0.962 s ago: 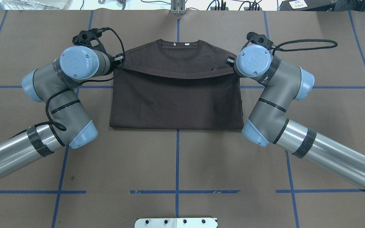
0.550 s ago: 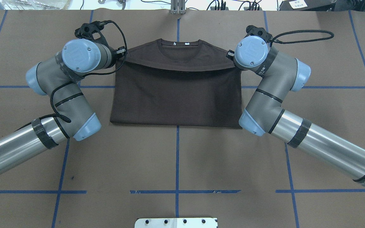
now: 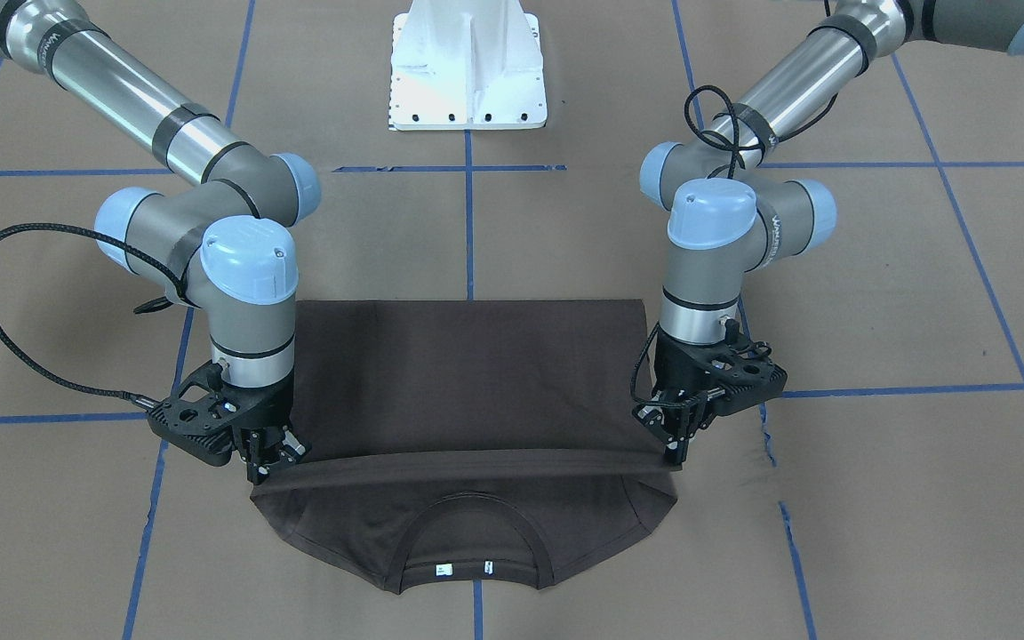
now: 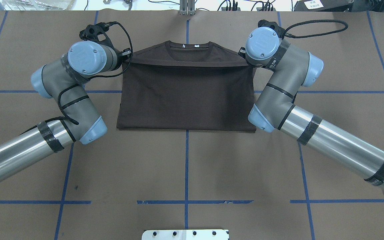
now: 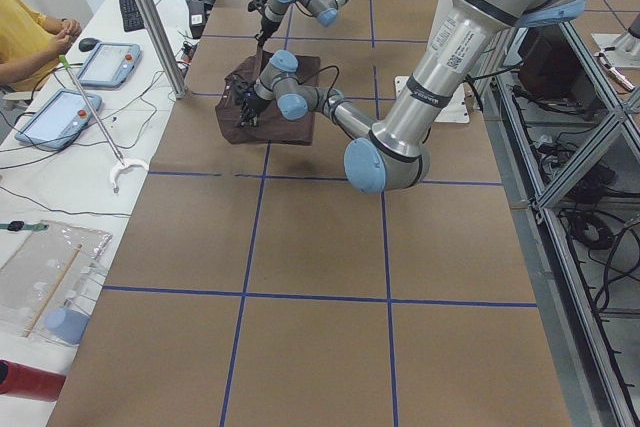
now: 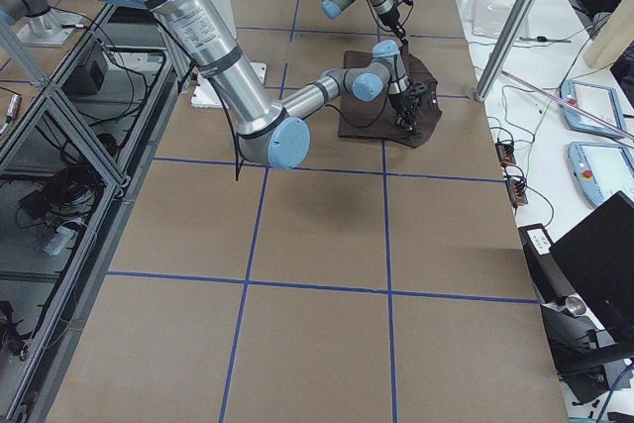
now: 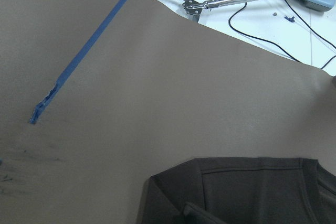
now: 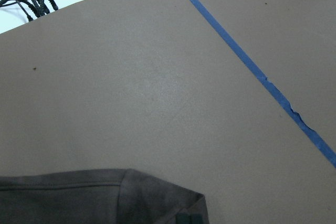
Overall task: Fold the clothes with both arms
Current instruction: 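Lift the hem and fold it up toward the collar with both grippers, then release the hem at the collar with both grippers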
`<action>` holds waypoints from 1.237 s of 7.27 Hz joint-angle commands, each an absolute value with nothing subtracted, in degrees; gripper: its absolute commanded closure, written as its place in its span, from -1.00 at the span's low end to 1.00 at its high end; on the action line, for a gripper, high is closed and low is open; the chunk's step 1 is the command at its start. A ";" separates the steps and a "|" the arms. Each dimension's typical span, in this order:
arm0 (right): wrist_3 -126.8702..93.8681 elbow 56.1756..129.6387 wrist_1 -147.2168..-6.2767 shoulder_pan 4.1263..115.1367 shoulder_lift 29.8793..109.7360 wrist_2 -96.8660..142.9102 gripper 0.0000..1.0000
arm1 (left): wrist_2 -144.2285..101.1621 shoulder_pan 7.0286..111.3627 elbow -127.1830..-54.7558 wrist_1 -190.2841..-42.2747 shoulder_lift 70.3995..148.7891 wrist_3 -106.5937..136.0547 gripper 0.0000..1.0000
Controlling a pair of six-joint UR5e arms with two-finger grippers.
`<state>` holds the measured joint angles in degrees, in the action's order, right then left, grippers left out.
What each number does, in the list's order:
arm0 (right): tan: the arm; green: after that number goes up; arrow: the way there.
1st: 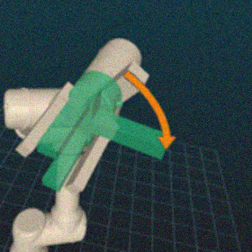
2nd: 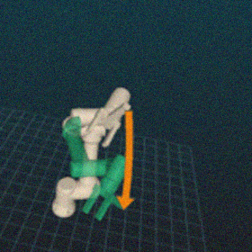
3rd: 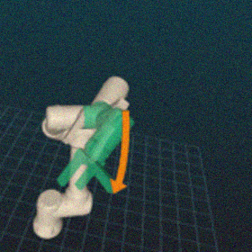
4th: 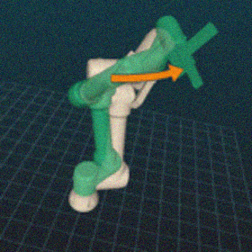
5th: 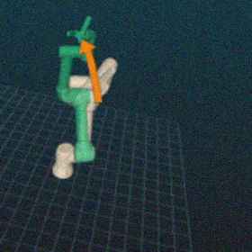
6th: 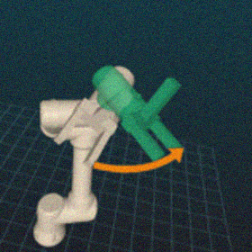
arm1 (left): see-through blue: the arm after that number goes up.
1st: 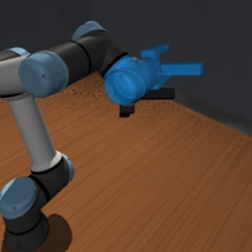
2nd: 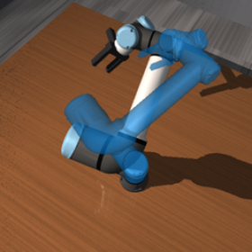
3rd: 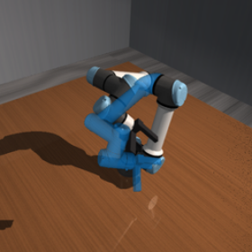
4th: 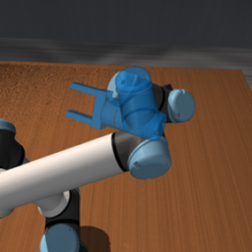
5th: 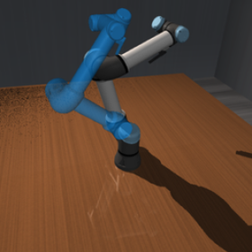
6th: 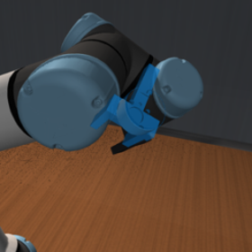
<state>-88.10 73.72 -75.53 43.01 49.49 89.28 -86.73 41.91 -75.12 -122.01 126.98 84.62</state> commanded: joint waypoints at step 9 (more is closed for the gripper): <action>-101.77 102.66 -71.19 27.08 71.10 92.64 -0.27 | -92.11 41.22 -86.22 -130.78 116.28 90.61 0.37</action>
<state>-99.51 101.28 -71.24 29.63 69.34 92.72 -91.82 41.32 -86.27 -130.85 116.57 89.89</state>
